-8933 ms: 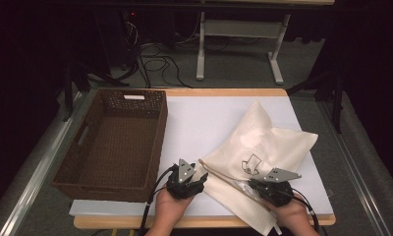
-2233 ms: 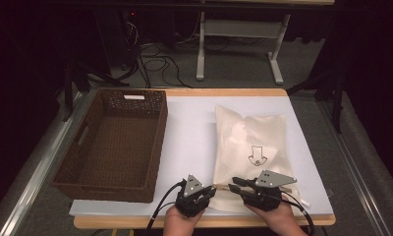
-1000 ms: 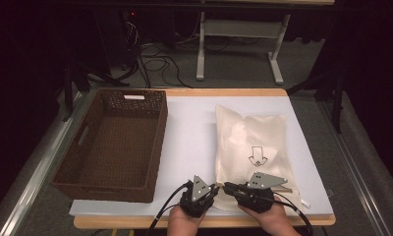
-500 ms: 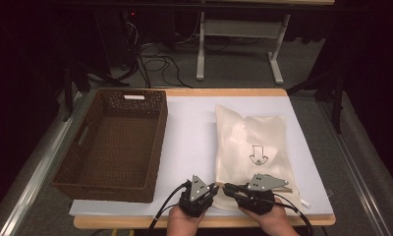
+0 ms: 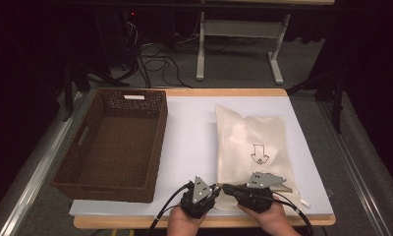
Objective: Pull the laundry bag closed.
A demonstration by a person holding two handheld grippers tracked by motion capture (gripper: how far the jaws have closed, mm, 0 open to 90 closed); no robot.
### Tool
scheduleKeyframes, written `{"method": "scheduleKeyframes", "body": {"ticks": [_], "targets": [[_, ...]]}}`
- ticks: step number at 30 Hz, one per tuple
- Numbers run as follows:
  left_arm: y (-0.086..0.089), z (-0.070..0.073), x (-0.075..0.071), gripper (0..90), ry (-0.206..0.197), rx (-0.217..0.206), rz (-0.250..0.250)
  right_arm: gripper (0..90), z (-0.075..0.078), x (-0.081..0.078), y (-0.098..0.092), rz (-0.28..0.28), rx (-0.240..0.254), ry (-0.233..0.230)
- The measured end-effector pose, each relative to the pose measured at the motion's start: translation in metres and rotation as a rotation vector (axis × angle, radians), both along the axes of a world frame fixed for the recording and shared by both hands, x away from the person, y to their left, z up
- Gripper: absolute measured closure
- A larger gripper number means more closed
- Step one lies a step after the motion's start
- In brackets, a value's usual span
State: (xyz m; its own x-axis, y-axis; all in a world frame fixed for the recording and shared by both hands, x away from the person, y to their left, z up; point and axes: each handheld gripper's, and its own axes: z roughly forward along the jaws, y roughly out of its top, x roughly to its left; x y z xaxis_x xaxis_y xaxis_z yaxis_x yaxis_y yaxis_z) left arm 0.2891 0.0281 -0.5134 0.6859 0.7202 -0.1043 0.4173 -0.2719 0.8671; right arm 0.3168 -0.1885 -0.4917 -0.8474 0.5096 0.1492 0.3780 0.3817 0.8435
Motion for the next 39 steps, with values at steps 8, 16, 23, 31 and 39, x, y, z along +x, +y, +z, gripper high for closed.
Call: {"method": "scheduleKeyframes", "body": {"ticks": [8, 16, 23, 31, 39], "targets": [[0.004, 0.002, 0.001, 76.5, 0.015, -0.036, -0.011, 88.2, 0.0, 0.002, -0.003, -0.001, -0.004, 0.005], [0.011, 0.007, 0.004, 86.5, 0.066, -0.134, -0.001, 88.4, 0.001, 0.003, -0.004, -0.015, 0.01, 0.003], [0.013, 0.012, 0.001, 87.0, 0.037, -0.139, 0.0, 88.7, 0.004, 0.004, -0.007, -0.024, 0.027, 0.004], [0.014, 0.005, 0.006, 80.4, 0.07, -0.133, -0.016, 88.5, 0.002, 0.002, -0.007, -0.011, 0.01, 0.003], [0.016, -0.001, 0.015, 74.6, 0.106, -0.166, -0.043, 88.5, 0.0, 0.002, -0.005, -0.004, -0.004, 0.004]]}}
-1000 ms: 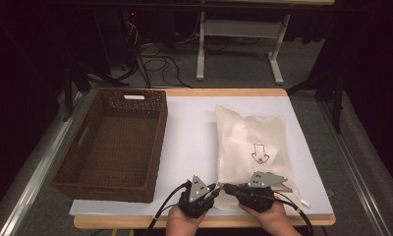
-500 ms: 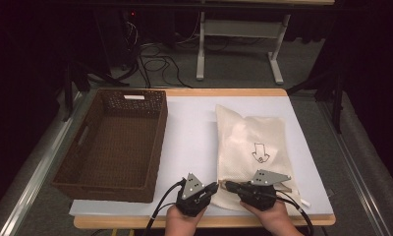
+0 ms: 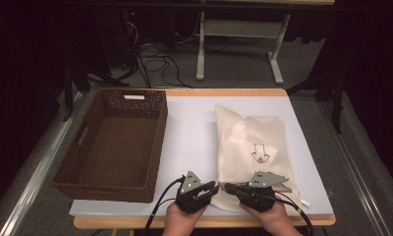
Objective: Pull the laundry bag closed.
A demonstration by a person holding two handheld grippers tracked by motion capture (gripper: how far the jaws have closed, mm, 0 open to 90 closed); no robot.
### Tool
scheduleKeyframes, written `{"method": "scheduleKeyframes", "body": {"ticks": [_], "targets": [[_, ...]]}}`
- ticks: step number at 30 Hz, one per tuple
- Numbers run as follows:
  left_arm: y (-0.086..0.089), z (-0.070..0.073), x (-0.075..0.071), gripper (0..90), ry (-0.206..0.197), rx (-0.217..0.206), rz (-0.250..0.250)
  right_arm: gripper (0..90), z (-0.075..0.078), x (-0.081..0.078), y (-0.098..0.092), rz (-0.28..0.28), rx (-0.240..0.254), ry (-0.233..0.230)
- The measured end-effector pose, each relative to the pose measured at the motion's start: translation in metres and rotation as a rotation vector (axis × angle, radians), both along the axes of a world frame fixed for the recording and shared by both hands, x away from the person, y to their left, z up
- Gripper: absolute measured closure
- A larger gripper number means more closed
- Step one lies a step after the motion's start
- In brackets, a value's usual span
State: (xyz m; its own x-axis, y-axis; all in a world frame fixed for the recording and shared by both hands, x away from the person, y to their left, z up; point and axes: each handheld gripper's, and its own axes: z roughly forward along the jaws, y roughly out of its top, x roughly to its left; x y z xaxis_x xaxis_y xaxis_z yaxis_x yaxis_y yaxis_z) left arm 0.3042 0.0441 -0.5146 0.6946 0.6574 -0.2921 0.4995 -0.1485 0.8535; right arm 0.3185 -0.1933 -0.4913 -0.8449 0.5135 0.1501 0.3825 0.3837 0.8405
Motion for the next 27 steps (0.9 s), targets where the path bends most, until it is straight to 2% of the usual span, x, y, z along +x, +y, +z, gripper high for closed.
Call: {"method": "scheduleKeyframes", "body": {"ticks": [5, 11, 18, 20, 21, 27], "targets": [[-0.0008, -0.0005, 0.002, 76.6, 0.009, -0.009, -0.015, 88.5, -0.0005, -0.0001, 0.0009, 0.0, -0.005, -0.002], [-0.0022, 0.0043, -0.001, 85.3, -0.031, 0.01, -0.01, 88.5, -0.0012, 0.0004, 0.0012, -0.002, -0.008, -0.002], [-0.0001, 0.0074, -0.0029, 86.2, -0.032, -0.032, 0.007, 88.7, -0.0006, 0.0019, -0.0015, -0.012, 0.027, 0.009], [0.0008, 0.0089, -0.0039, 86.3, -0.045, -0.034, 0.013, 88.7, 0.0004, 0.002, -0.0022, -0.016, 0.036, 0.009], [0.0011, 0.0092, -0.0043, 86.3, -0.041, -0.036, 0.012, 88.7, 0.0007, 0.0018, -0.002, -0.015, 0.038, -0.001], [0.0008, 0.0093, -0.0054, 86.4, -0.046, -0.035, 0.014, 88.7, 0.0008, 0.0028, -0.0027, -0.021, 0.031, 0.011]]}}
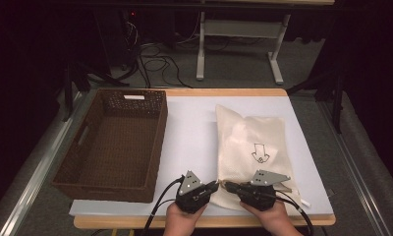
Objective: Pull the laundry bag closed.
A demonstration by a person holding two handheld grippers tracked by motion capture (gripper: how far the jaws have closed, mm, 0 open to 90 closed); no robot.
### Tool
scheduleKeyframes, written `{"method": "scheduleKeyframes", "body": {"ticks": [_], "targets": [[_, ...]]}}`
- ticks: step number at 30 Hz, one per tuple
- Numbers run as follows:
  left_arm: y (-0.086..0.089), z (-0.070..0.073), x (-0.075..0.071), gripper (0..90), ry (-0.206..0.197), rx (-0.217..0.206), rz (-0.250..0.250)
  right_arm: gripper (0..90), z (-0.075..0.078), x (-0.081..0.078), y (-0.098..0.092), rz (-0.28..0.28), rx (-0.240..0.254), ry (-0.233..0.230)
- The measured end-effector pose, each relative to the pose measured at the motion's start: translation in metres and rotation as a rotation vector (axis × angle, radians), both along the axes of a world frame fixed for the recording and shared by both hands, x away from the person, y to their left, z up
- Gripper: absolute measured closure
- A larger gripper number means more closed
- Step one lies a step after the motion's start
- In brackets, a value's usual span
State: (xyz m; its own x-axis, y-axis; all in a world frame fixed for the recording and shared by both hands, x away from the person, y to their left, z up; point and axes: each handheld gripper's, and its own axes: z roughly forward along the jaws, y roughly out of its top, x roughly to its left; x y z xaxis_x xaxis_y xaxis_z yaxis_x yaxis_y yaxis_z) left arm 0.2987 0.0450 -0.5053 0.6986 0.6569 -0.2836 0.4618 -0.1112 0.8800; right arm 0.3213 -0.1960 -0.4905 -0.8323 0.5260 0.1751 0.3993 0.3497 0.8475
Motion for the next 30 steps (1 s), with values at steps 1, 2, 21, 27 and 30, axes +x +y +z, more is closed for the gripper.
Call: {"method": "scheduleKeyframes", "body": {"ticks": [1, 2, 21, 27, 30], "targets": [[0.001, 0.0, 0.0, 86.4, 0.0, 0.003, -0.002, 88.7, 0.0, 0.001, -0.001, 0.006, 0.007, 0.004], [0.001, 0.0, 0.0, 86.4, 0.002, 0.004, -0.004, 88.7, 0.0, 0.0, -0.001, 0.006, 0.012, 0.006], [0.0, -0.009, 0.011, 73.7, 0.069, -0.049, -0.041, 88.5, -0.006, -0.002, 0.004, 0.03, -0.068, -0.024], [-0.003, -0.003, 0.007, 84.8, 0.024, -0.012, -0.028, 88.6, -0.006, -0.001, 0.004, 0.022, -0.066, -0.021], [0.0, -0.003, 0.007, 85.1, 0.026, -0.023, -0.018, 88.6, -0.004, 0.001, 0.001, 0.012, -0.032, 0.0]]}}
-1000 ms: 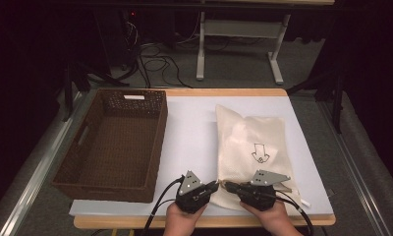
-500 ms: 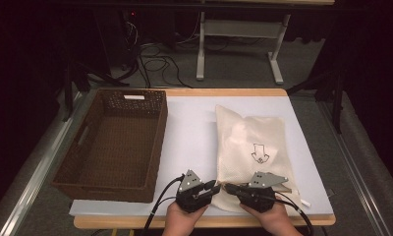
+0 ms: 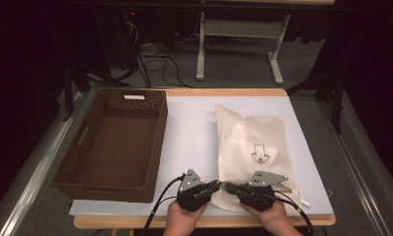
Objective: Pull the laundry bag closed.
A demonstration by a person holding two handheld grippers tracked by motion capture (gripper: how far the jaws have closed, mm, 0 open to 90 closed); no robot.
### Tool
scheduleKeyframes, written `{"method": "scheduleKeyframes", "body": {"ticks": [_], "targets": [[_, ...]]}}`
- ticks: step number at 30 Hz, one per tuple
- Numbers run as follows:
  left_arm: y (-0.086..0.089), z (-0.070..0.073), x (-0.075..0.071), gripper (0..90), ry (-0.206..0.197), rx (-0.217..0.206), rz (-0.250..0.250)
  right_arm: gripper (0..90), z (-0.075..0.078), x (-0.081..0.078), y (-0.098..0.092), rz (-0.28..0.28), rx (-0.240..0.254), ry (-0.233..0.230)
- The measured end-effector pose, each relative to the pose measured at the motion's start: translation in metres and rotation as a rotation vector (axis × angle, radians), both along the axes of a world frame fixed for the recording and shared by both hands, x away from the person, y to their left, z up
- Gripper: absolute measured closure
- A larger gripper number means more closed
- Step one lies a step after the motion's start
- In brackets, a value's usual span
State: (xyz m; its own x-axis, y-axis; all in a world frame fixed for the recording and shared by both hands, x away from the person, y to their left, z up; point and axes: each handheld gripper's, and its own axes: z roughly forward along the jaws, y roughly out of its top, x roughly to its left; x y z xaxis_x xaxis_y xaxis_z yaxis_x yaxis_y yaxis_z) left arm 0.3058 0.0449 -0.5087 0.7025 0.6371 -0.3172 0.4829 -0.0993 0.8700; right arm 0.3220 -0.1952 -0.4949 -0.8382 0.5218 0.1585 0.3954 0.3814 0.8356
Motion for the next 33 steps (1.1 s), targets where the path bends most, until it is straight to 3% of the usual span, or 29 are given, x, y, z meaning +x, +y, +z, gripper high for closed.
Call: {"method": "scheduleKeyframes", "body": {"ticks": [3, 15, 22, 24, 27, 33], "targets": [[0.003, 0.0, 0.001, 85.1, 0.009, -0.019, 0.009, 88.6, -0.001, 0.001, -0.002, -0.008, -0.002, 0.004], [0.008, 0.0, 0.0, 85.0, 0.006, -0.002, 0.025, 88.6, -0.002, 0.001, -0.008, -0.019, -0.027, 0.003], [0.007, -0.001, 0.0, 84.8, -0.001, 0.02, 0.027, 88.4, -0.002, 0.002, -0.015, -0.03, -0.041, 0.003], [0.007, -0.002, 0.0, 84.7, 0.011, 0.049, 0.049, 88.5, -0.002, 0.003, -0.016, -0.03, -0.046, 0.0], [0.009, -0.004, 0.002, 84.7, 0.032, 0.045, 0.059, 88.5, -0.005, 0.006, -0.021, -0.051, -0.057, 0.013], [0.01, -0.004, 0.002, 84.6, 0.034, 0.052, 0.05, 88.4, -0.002, 0.008, -0.032, -0.063, -0.065, 0.019]]}}
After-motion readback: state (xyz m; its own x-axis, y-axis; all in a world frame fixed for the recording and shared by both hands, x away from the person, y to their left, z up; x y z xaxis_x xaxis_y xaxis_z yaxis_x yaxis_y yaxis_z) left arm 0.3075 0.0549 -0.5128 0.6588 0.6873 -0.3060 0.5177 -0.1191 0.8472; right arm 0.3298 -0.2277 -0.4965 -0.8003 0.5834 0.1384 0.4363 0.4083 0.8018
